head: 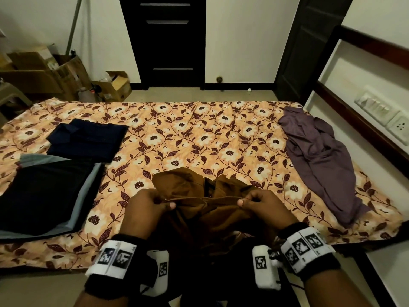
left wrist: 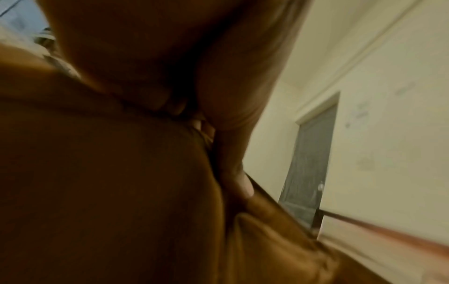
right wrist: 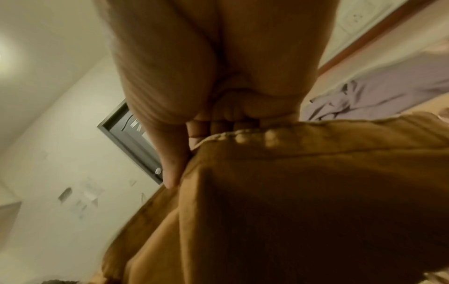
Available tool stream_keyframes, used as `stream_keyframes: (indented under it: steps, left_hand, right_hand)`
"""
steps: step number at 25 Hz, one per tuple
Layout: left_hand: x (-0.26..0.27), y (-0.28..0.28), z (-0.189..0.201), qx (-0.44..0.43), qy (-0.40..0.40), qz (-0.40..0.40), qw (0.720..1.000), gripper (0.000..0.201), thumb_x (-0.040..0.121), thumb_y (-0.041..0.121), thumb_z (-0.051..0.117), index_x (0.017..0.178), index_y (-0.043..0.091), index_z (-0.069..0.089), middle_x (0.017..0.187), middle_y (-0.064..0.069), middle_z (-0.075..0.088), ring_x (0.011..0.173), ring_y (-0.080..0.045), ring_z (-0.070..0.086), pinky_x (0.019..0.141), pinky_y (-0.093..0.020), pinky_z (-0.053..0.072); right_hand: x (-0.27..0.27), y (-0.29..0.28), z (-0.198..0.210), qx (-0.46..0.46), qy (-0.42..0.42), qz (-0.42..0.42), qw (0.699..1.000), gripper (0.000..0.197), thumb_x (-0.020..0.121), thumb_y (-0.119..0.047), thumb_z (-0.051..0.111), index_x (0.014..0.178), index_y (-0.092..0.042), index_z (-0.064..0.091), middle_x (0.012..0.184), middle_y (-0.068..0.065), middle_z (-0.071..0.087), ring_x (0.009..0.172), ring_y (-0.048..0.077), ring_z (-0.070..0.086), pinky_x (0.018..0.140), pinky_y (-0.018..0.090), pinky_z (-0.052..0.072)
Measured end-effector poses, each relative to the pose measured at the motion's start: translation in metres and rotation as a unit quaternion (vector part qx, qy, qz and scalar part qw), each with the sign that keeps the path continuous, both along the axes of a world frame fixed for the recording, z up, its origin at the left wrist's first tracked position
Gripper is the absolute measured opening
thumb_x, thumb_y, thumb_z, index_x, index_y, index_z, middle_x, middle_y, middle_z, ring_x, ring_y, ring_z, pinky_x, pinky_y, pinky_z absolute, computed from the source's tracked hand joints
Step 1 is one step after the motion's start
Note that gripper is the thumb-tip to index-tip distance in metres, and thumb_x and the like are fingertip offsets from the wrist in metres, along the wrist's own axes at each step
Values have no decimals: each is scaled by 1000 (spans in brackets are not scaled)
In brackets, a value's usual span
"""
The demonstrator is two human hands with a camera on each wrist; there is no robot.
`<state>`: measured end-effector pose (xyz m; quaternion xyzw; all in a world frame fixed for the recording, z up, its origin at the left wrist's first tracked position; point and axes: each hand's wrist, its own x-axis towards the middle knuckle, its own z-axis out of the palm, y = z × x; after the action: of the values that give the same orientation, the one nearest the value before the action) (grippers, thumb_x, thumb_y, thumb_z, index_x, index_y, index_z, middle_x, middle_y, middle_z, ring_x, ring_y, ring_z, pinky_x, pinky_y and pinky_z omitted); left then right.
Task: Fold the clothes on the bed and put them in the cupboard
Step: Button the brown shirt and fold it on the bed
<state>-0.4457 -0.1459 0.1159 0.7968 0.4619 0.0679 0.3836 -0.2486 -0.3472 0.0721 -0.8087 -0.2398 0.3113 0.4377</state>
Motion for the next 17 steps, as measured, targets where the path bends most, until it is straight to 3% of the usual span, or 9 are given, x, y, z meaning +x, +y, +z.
stream_keyframes:
  steps: [1,3,5,7,8,10,14,17]
  left_hand:
    - [-2,-5,7,-56,-82,3,995,6,82,16,75,81,14,70,74,-2,70,75,-21,67,66,-30,50]
    - [-2,-17,22,-91,-205,-24,974,12,82,5,71,86,16,72,84,-1,73,81,-13,69,71,-25,54]
    - [5,-32,28,-46,-272,-81,958,20,80,4,73,89,21,76,91,4,74,86,-4,67,77,-18,53]
    - [16,-47,27,-9,-319,-114,941,23,76,4,77,88,23,78,93,6,73,89,-3,66,79,-14,50]
    - [20,-53,25,7,-338,-125,933,23,75,4,78,87,24,78,91,8,73,88,-4,67,78,-13,50]
    - [30,-61,20,54,-348,-146,924,25,75,5,79,88,27,78,86,12,73,83,-4,67,76,-15,52]
    - [42,-59,22,72,-308,-205,926,21,77,4,78,87,23,78,84,13,73,81,-4,68,76,-26,56]
    - [48,-53,33,63,-281,-222,931,22,75,0,77,85,19,77,78,8,73,74,-4,68,71,-24,56]
  right_hand:
    - [-2,-2,2,40,66,-17,997,24,85,-20,69,62,-16,63,67,4,64,69,22,61,66,32,51]
    - [-6,-6,9,114,165,-43,979,24,82,-22,71,61,-16,62,66,5,60,67,20,57,59,28,48]
    - [-15,-5,23,210,256,-49,942,20,72,-25,77,66,-11,63,70,8,62,68,19,60,58,26,51]
    - [-28,3,36,302,316,-46,898,17,63,-16,74,74,-4,67,79,14,68,74,21,66,63,28,56]
    - [-36,7,41,327,309,-39,892,16,63,-11,73,77,-3,69,83,16,69,78,23,68,67,28,57]
    - [-44,14,48,328,217,-26,919,9,73,-3,69,81,-7,73,88,15,71,85,23,68,74,29,56]
    - [-41,8,58,245,35,17,969,11,84,-4,68,89,-11,75,90,8,73,90,24,68,79,35,54]
    - [-34,3,74,202,-44,73,976,17,83,-8,70,85,-24,75,82,-6,73,78,5,66,73,21,51]
